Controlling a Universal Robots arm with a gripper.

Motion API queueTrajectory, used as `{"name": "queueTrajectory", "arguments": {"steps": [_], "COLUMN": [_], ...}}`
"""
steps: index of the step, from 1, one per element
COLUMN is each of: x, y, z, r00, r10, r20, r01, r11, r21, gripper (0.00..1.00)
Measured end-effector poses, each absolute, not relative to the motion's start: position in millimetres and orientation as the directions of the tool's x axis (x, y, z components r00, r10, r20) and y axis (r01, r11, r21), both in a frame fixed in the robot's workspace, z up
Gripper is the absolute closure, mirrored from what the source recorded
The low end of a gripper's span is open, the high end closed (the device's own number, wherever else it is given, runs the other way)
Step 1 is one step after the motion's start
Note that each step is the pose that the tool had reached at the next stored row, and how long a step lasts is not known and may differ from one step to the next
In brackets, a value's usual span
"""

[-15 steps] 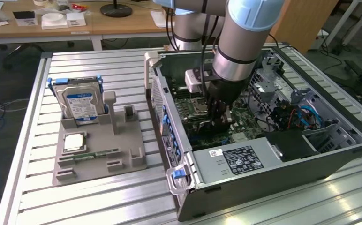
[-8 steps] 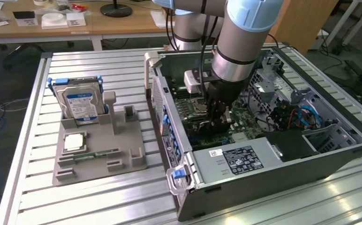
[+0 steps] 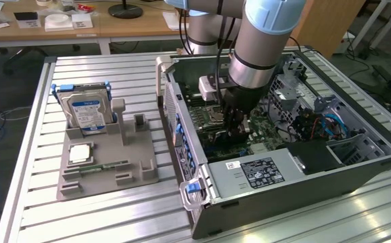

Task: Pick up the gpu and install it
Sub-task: 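Insert the gpu into the slot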

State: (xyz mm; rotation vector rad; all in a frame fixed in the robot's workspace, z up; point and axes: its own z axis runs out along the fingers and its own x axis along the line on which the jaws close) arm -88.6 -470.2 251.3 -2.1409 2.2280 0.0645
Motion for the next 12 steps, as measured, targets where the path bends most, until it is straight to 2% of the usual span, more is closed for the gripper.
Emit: {"name": "queueTrajectory", "arguments": {"steps": [2, 3, 12], "x": [-89.0, -88.8, -88.5], "y": [-470.2, -470.2, -469.9], "z": [250.9, 251.1, 253.9], "r00": [-0.04, -0.04, -0.04], "r10": [-0.997, -0.997, -0.997], "r20": [-0.066, -0.066, -0.067], "r01": [-0.999, -0.999, -0.999], "r11": [0.041, 0.041, 0.041], "r21": [-0.006, -0.006, -0.006], "gripper": [0.73, 0.66, 0.66]}}
